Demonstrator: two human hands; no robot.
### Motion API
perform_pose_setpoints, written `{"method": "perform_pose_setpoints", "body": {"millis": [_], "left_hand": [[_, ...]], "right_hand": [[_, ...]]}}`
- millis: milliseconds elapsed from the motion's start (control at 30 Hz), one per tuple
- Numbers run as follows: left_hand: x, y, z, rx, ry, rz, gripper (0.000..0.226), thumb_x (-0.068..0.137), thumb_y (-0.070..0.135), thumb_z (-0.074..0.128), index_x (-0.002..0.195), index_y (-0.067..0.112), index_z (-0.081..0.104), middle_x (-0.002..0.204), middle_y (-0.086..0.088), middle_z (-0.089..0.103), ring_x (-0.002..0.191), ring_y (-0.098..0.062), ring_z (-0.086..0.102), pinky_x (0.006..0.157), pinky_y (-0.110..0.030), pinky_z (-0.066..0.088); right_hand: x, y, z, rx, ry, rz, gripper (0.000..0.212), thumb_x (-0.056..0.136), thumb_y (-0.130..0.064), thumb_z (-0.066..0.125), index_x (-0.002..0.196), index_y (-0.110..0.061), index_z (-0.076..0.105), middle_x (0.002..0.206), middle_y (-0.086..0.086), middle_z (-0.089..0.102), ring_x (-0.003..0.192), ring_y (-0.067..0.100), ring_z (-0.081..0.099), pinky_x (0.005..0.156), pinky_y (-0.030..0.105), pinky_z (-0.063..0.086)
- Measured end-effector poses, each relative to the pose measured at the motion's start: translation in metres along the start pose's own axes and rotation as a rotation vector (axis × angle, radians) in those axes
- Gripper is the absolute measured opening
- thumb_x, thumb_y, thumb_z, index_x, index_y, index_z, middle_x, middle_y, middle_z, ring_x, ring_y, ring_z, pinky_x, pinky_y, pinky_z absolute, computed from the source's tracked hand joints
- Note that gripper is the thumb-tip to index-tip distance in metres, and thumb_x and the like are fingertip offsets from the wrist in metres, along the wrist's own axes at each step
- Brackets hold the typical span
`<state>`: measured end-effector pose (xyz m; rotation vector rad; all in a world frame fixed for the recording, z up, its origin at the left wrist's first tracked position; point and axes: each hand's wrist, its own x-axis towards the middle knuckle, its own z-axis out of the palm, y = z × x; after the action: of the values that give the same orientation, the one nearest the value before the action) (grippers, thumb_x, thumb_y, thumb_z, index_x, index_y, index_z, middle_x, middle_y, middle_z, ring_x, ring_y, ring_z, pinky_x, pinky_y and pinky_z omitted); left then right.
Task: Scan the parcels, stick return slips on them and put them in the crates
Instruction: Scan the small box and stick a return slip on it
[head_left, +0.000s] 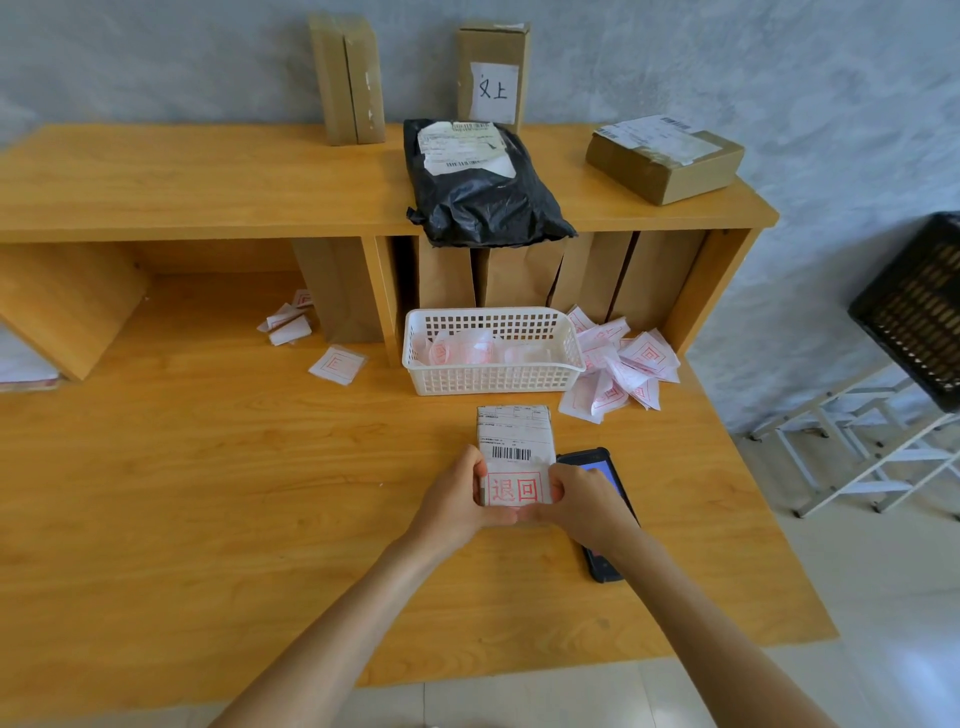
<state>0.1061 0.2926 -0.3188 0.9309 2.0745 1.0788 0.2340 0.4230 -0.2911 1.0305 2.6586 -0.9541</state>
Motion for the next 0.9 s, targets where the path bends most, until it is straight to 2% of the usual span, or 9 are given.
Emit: {"method": "perform_pose_setpoints", "body": {"millis": [67,167,267,367,500,600,667,767,900], "left_hand": [[0.001,-0.001,0.002,0.035,0.021,0.009,0.056,0.065,0.017,0.087,0.085,0.021,0.035,0.096,0.005,0.067,0.088,-0.011,0.066,0.066,-0.038,0.051],[-0.001,-0.001,0.002,0.059,0.031,0.019,0.054,0.068,0.011,0.083,0.084,0.024,0.033,0.097,0.008,0.064,0.089,-0.006,0.063,0.06,-0.028,0.05],[-0.003,0.001,0.0,0.045,0.003,0.021,0.047,0.072,0.0,0.078,0.089,0.016,0.037,0.081,0.014,0.052,0.072,0.002,0.052,0.055,-0.014,0.039],[-0.001,-0.002,-0.009,0.029,-0.081,0.022,0.045,0.072,-0.005,0.073,0.09,0.021,0.041,0.082,0.007,0.049,0.068,-0.002,0.044,0.058,-0.015,0.037],[-0.003,0.002,-0.017,-0.029,-0.08,0.008,0.034,0.078,0.007,0.074,0.096,0.023,0.05,0.088,0.007,0.053,0.069,-0.001,0.046,0.067,-0.019,0.038],[-0.009,0.004,-0.012,0.218,0.143,0.177,0.029,0.085,0.023,0.072,0.109,0.02,0.057,0.105,0.011,0.054,0.095,-0.004,0.05,0.079,-0.018,0.041],[-0.013,0.0,-0.002,0.489,0.225,0.375,0.041,0.089,0.028,0.067,0.126,0.018,0.055,0.126,0.006,0.053,0.117,-0.01,0.046,0.093,-0.024,0.043],[-0.012,-0.006,0.015,0.713,0.168,0.49,0.058,0.096,0.035,0.055,0.148,0.017,0.038,0.154,0.0,0.035,0.144,-0.018,0.029,0.112,-0.032,0.031],[-0.007,-0.013,0.021,0.81,0.096,0.422,0.06,0.101,0.041,0.036,0.152,0.015,0.019,0.16,0.002,0.017,0.148,-0.017,0.014,0.115,-0.04,0.026]], "right_hand": [[0.001,0.001,0.0,-0.025,0.009,-0.015,0.042,0.084,-0.033,0.072,0.068,-0.027,0.034,0.088,-0.006,0.06,0.078,0.01,0.059,0.056,0.018,0.04],[0.001,0.003,0.001,-0.02,0.02,-0.038,0.042,0.086,-0.025,0.071,0.068,-0.028,0.033,0.101,-0.003,0.064,0.09,0.015,0.062,0.06,0.019,0.045],[0.003,0.009,0.001,-0.008,0.014,-0.054,0.038,0.087,-0.017,0.066,0.068,-0.021,0.034,0.082,-0.004,0.058,0.072,0.013,0.055,0.06,0.026,0.043],[-0.002,0.015,-0.003,0.012,0.032,-0.083,0.032,0.087,-0.016,0.063,0.07,-0.021,0.037,0.071,-0.01,0.052,0.059,0.006,0.044,0.053,0.022,0.036],[-0.016,0.024,0.003,-0.067,0.342,-0.214,0.016,0.085,-0.022,0.067,0.089,-0.02,0.052,0.088,-0.009,0.058,0.077,0.013,0.055,0.05,0.024,0.042],[-0.023,0.027,0.013,-0.248,0.51,-0.37,0.037,0.074,-0.019,0.077,0.107,-0.014,0.06,0.107,0.0,0.058,0.091,0.019,0.055,0.058,0.026,0.05],[-0.025,0.026,0.019,-0.326,0.484,-0.428,0.056,0.071,-0.018,0.078,0.123,-0.011,0.058,0.127,0.005,0.057,0.109,0.023,0.056,0.078,0.034,0.056],[-0.022,0.024,0.027,-0.388,0.368,-0.434,0.08,0.069,-0.015,0.078,0.142,-0.008,0.045,0.149,0.009,0.043,0.136,0.026,0.042,0.104,0.042,0.044],[-0.013,0.02,0.029,-0.495,0.325,-0.366,0.09,0.061,-0.01,0.078,0.144,-0.006,0.043,0.151,0.01,0.04,0.139,0.023,0.036,0.109,0.045,0.035]]}}
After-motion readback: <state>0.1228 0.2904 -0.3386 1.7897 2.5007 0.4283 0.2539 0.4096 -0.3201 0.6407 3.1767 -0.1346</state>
